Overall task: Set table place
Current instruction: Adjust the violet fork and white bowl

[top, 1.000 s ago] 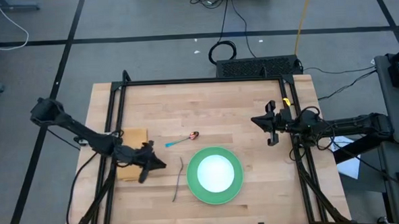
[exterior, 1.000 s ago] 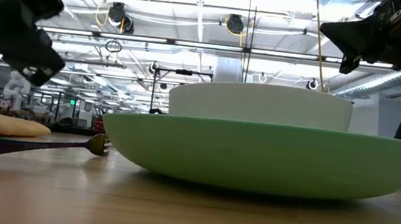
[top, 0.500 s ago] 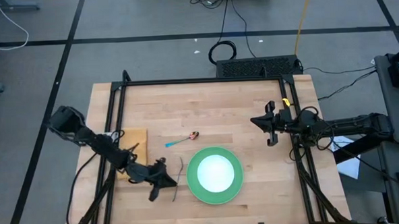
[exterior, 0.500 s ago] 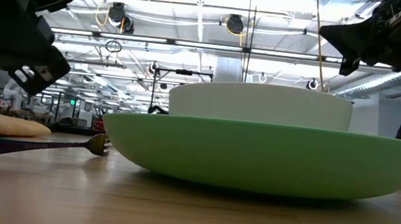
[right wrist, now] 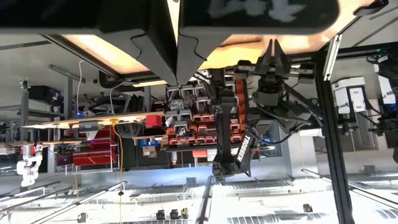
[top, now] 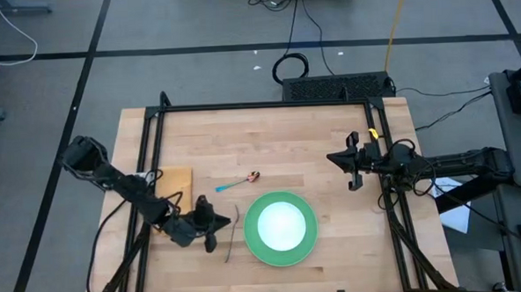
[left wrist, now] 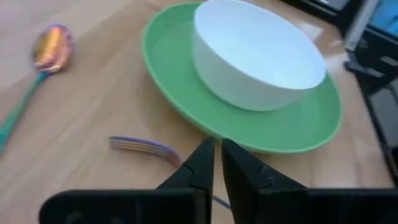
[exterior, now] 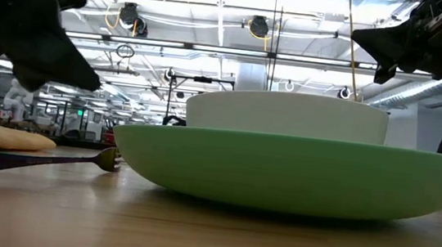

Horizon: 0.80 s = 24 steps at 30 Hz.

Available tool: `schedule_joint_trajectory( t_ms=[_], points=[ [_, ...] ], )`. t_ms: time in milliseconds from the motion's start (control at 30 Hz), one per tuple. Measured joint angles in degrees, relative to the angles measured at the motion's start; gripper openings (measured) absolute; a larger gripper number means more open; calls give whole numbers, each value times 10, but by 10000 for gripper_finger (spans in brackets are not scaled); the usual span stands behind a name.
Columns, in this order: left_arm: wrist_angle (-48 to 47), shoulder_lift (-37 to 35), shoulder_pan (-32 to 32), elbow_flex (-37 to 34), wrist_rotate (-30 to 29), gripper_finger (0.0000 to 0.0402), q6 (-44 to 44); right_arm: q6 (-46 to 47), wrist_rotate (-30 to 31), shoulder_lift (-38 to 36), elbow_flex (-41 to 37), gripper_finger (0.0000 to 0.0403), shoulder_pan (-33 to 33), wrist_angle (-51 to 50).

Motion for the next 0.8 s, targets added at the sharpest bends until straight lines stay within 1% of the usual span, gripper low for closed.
schedule_joint_trajectory(
  t_ms=[67,133,300,400,467,533,667,733,800],
  points=[
    [3,0,-11,0,-25,35,17,0,0,0,0,0,0,0],
    [26,0,-21,0,-28,35,44,0,0,0,0,0,0,0],
    [113,0,-26,0,50,35,44,3,2,0,0,0,0,9],
    [134,0,-27,0,70,35,-20,3,2,0,0,0,0,9],
    [124,0,-40,0,49,35,-69,4,2,0,0,0,0,9],
    [101,1,-64,0,3,35,-109,4,2,0,0,0,0,9],
    [47,20,-103,3,-84,35,-218,0,2,0,0,0,0,4],
    [4,34,-109,28,-102,35,-264,0,2,0,0,0,0,0],
    [-81,49,-97,68,-98,34,-307,0,2,0,0,0,0,-6]
  ],
)
